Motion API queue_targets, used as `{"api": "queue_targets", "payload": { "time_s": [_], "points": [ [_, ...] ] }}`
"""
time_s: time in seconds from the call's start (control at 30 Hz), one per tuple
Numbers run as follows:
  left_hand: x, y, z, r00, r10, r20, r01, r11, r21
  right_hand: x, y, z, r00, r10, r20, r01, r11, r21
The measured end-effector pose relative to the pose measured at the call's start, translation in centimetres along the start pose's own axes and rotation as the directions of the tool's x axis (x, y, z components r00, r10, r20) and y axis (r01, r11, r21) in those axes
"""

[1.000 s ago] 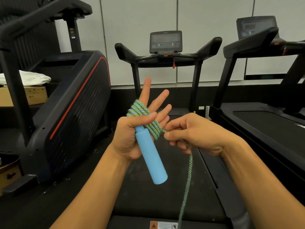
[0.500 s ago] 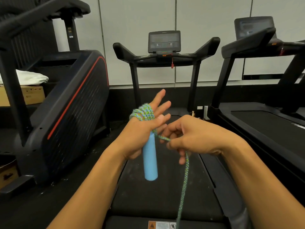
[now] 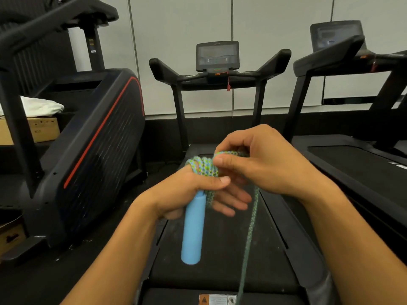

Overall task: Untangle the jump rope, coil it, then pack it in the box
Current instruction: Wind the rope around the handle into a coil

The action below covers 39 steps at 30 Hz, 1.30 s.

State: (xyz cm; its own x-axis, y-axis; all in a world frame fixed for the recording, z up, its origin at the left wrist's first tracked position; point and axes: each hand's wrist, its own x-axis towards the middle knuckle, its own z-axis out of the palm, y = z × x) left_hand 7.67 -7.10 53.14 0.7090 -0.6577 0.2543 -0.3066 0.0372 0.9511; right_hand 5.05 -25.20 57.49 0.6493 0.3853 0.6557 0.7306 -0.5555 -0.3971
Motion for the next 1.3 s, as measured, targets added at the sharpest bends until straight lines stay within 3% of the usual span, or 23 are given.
{"api": "queue_targets", "payload": {
  "time_s": [0.13, 0.3, 0.43, 0.53, 0.67, 0.77, 0.97, 1.13, 1.3],
  "points": [
    [0.4, 0.1, 0.9, 0.988, -0.005, 0.152, 0.027, 0.989, -0.146, -0.1, -0.1, -0.3, 0.998, -0.052, -0.036, 0.054, 0.996, 0.075],
    [0.1, 0.6, 1.3, 0.942, 0.146, 0.302, -0.031, 0.934, -0.356, -0.4, 1.6, -0.6, 0.999, 0.049, -0.003, -0.042, 0.879, 0.476],
    [0.3, 0.7, 1.6, 0.906, 0.287, 0.312, -0.120, 0.880, -0.460, -0.7, 2.2, 0.4, 0.986, -0.009, 0.164, -0.075, 0.865, 0.496],
    [0.7, 0.7, 1.9, 0.886, 0.404, 0.226, -0.238, 0.816, -0.527, -0.5, 2.4, 1.8, 0.970, 0.144, 0.198, -0.236, 0.769, 0.594],
    [0.9, 0.5, 0.7, 0.867, 0.498, 0.013, -0.422, 0.748, -0.511, -0.2, 2.7, 1.9, 0.953, 0.197, 0.230, -0.294, 0.783, 0.548],
    [0.6, 0.1, -0.6, 0.868, 0.495, -0.031, -0.446, 0.753, -0.484, -0.7, 2.1, 1.0, 0.927, 0.182, 0.329, -0.323, 0.833, 0.450],
    [0.2, 0.8, -0.5, 0.909, 0.410, -0.071, -0.401, 0.817, -0.414, -0.7, 0.8, 0.3, 0.893, 0.216, 0.396, -0.342, 0.897, 0.281],
    [-0.1, 1.4, -0.3, 0.958, 0.257, -0.127, -0.280, 0.935, -0.218, -1.0, 0.2, -1.2, 0.860, 0.246, 0.448, -0.323, 0.940, 0.105],
    [-0.4, 1.3, -0.4, 0.983, 0.149, -0.105, -0.162, 0.978, -0.132, -1.1, -0.4, -1.7, 0.881, 0.214, 0.423, -0.261, 0.964, 0.055]
  ]
}}
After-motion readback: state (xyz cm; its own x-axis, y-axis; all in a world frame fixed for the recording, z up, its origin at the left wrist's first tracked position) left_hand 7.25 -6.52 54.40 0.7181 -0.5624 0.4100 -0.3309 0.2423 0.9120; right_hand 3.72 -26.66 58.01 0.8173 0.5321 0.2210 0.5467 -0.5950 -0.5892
